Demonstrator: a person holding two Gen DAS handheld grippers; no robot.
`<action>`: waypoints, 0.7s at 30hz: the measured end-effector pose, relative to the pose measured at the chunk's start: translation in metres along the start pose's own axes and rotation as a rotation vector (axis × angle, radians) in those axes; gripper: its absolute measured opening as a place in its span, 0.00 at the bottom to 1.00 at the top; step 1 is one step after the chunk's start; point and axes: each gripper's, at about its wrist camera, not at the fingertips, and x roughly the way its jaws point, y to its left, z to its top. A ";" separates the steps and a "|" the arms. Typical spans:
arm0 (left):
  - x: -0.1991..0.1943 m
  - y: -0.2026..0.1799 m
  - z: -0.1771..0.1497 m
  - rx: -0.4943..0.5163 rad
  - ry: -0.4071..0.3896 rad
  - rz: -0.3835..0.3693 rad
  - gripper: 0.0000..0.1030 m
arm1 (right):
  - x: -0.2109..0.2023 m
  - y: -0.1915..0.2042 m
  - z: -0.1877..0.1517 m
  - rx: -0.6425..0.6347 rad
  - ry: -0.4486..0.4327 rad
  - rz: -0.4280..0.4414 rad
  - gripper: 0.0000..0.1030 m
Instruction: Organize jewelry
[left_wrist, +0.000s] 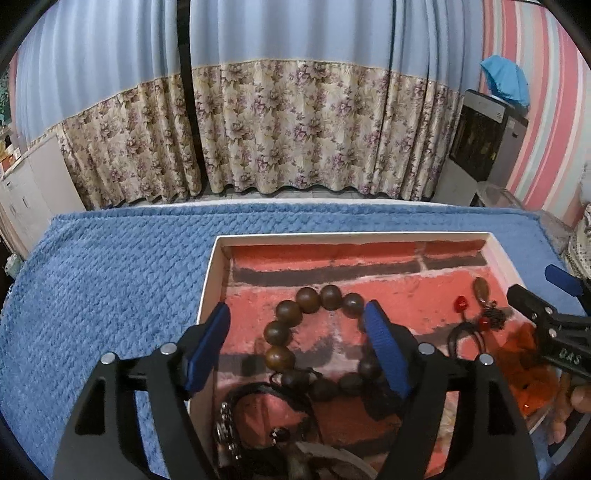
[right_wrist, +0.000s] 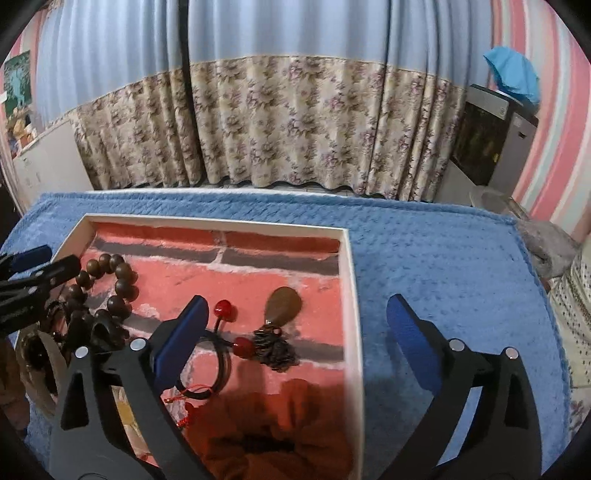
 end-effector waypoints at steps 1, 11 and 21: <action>-0.005 0.000 0.000 0.001 -0.005 -0.005 0.73 | -0.004 -0.003 -0.001 0.016 -0.008 0.003 0.92; -0.059 0.018 -0.025 -0.026 -0.050 0.011 0.75 | -0.072 -0.010 -0.027 0.046 -0.088 0.010 0.93; -0.134 0.023 -0.078 -0.006 -0.160 0.029 0.76 | -0.145 0.015 -0.091 0.028 -0.227 -0.021 0.95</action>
